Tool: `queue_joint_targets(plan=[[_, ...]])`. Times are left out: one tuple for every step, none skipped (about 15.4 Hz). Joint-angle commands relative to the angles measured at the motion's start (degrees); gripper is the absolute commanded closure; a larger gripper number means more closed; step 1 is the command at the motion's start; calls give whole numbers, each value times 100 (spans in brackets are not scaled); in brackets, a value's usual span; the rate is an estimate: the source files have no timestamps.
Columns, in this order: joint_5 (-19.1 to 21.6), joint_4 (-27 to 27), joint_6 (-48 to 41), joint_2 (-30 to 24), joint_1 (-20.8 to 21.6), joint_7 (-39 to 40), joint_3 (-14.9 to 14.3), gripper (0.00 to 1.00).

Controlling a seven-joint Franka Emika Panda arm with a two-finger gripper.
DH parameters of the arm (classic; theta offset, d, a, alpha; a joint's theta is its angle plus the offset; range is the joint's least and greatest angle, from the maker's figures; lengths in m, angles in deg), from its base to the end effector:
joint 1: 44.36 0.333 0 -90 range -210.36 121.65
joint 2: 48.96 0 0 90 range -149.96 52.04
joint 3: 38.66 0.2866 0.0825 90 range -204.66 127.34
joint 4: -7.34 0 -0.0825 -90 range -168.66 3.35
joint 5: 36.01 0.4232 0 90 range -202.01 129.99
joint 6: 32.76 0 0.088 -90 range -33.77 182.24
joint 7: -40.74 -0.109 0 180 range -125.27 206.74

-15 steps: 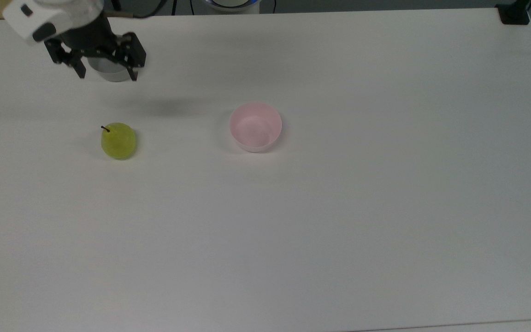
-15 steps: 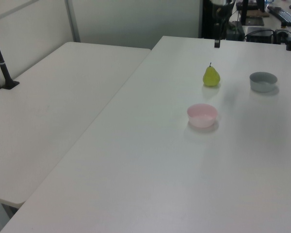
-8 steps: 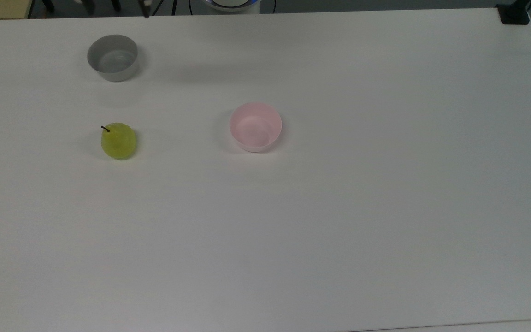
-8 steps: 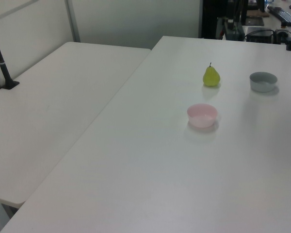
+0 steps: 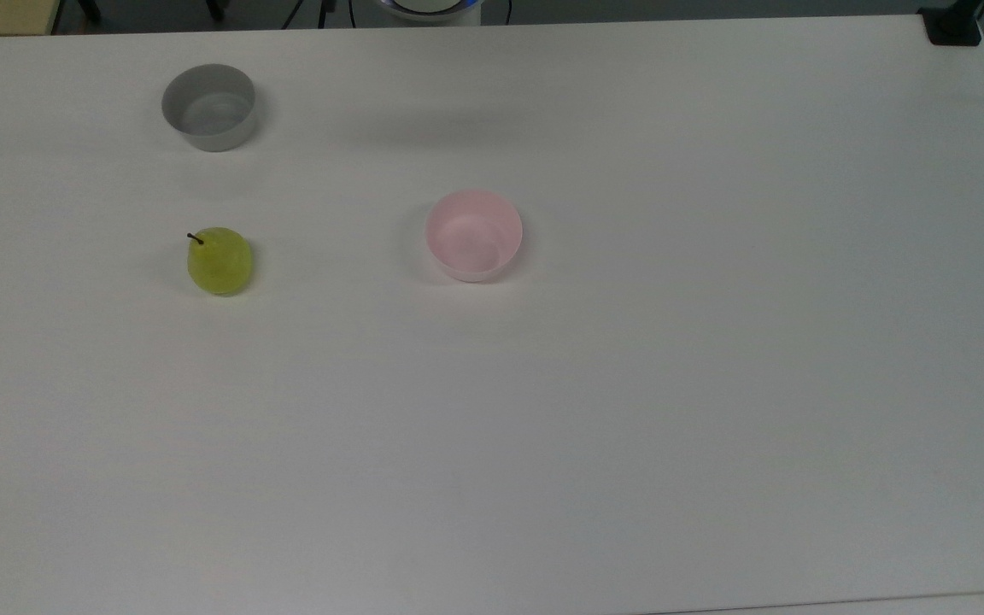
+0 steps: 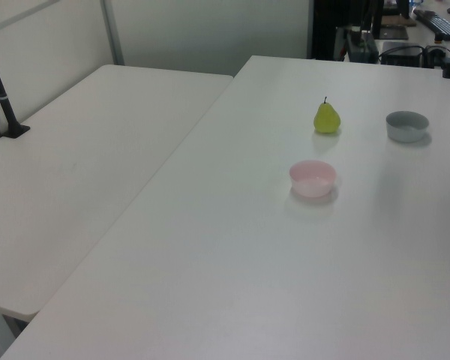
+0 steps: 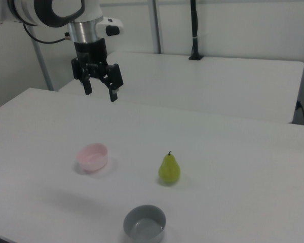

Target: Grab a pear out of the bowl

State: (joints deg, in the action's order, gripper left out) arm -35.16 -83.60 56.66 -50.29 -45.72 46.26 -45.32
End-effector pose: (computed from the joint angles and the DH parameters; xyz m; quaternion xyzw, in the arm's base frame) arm 0.5805 -0.0808 0.5974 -0.9997 0.0217 0.0007 0.0089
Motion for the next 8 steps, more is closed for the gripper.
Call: queue_joint_targets(plan=[[-5,-300,284,-158,215,438,-37,0],[-5,-362,408,-149,215,632,-19,0],[-14,-362,470,-105,163,730,85,0],[-14,-354,479,-70,84,765,252,0],[-14,-354,479,-61,-30,766,375,0],[-14,-354,488,-61,-109,766,463,0],[-14,-354,479,-70,-110,713,499,0],[-14,-354,479,-70,-110,696,499,0]])
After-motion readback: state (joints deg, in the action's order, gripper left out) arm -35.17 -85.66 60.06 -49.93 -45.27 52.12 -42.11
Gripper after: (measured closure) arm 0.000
